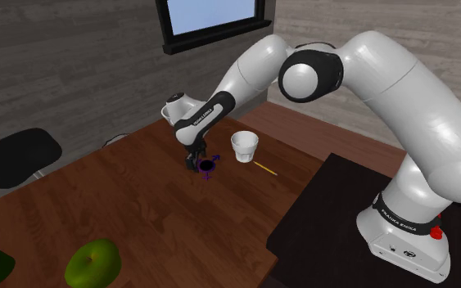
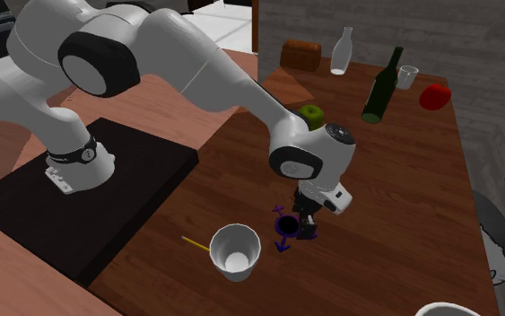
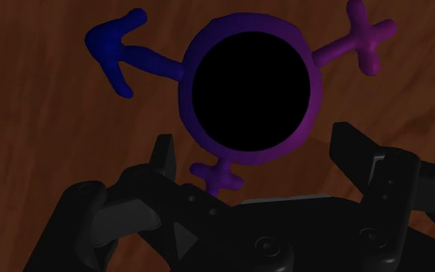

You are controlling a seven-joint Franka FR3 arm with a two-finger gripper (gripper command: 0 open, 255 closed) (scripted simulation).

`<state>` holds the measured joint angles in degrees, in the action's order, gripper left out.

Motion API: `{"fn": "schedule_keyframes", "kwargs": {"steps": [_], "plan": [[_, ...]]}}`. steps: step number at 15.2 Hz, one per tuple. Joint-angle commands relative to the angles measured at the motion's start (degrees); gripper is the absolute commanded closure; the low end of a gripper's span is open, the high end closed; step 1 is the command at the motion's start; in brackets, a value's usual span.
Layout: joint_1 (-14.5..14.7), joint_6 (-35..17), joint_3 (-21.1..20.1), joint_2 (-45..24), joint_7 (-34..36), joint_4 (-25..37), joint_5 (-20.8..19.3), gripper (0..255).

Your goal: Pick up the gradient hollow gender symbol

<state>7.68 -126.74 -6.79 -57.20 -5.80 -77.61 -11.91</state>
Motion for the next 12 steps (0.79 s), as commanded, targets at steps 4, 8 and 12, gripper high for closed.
{"fn": "schedule_keyframes", "kwargs": {"steps": [4,8,12], "plan": [[0.0,-0.2,0.0,-0.4,0.0,0.2,0.0,255],[0.0,-0.2,0.0,-0.4,0.0,0.3,0.0,255],[0.0,0.1,0.0,0.2,0.0,0.0,0.0,255]]}}
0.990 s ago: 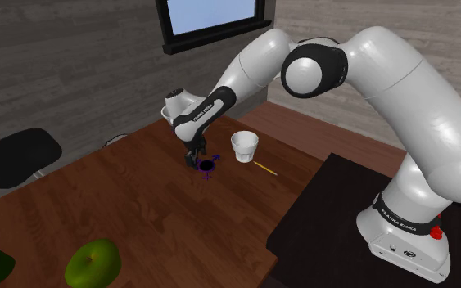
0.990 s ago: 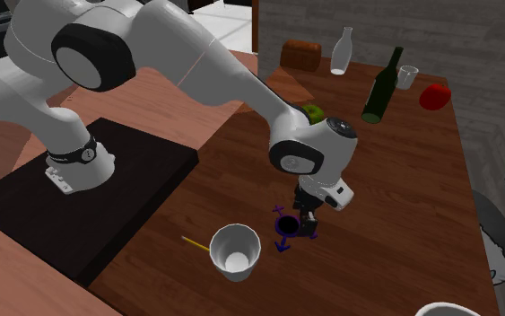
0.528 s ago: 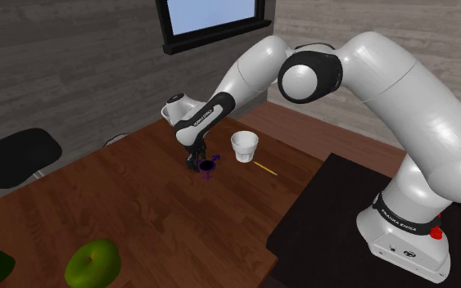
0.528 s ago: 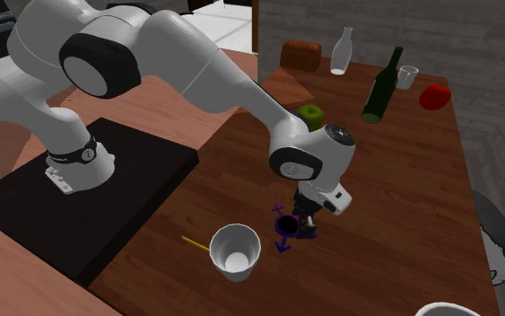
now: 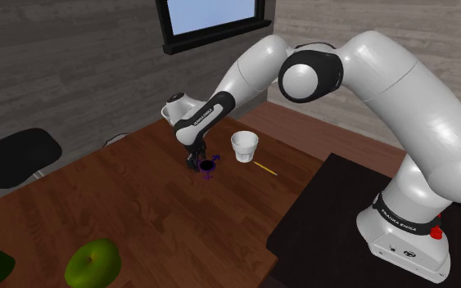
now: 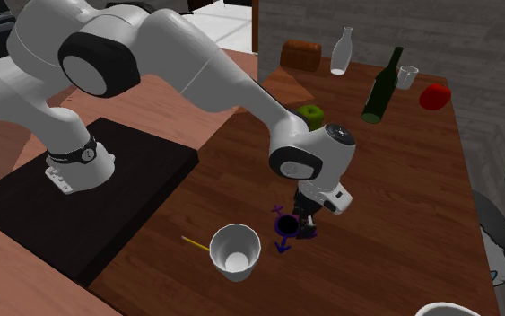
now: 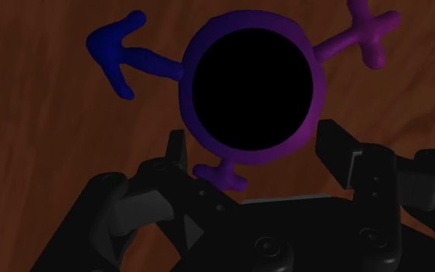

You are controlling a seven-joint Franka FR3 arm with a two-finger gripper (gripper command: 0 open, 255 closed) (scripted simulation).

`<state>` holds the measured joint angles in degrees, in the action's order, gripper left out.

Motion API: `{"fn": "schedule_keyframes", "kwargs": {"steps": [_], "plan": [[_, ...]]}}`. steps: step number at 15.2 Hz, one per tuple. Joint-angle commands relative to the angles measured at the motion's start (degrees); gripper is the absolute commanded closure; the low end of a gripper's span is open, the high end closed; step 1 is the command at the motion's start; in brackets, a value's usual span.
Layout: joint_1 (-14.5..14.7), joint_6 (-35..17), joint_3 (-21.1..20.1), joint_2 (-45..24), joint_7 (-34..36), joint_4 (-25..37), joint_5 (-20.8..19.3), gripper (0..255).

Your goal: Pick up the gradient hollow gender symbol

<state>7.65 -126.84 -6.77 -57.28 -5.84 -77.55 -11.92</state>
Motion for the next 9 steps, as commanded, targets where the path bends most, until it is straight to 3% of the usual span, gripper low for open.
{"fn": "schedule_keyframes", "kwargs": {"steps": [1,9], "plan": [[0.0,0.5,-0.1,0.9,0.0,-0.4,0.1,255],[-0.4,3.4,-0.6,5.7,-0.3,-2.4,0.5,255]]}}
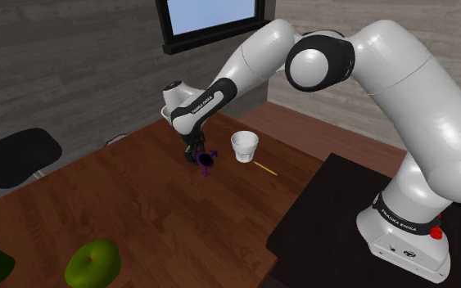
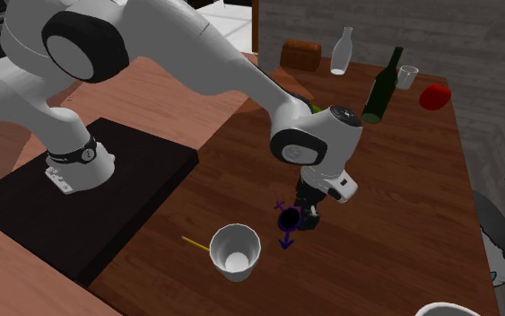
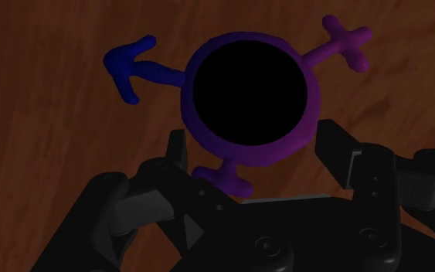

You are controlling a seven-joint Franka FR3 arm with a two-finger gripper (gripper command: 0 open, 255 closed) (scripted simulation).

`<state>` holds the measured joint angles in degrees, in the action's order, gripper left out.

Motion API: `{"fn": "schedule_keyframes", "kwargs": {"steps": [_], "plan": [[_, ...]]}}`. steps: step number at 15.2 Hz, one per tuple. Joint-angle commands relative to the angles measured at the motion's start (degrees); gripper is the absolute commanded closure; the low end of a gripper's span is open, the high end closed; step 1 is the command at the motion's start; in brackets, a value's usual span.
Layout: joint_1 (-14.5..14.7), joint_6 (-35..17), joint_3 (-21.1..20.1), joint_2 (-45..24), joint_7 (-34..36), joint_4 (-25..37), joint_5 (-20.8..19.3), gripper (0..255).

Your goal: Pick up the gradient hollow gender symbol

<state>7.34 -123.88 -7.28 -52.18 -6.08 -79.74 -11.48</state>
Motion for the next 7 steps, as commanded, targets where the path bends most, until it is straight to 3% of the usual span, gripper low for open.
{"fn": "schedule_keyframes", "kwargs": {"steps": [1,7], "plan": [[-0.1,0.8,-0.1,1.1,-0.1,-0.3,0.1,255],[-0.3,2.5,-0.3,3.4,-0.3,-0.8,0.4,255]]}}
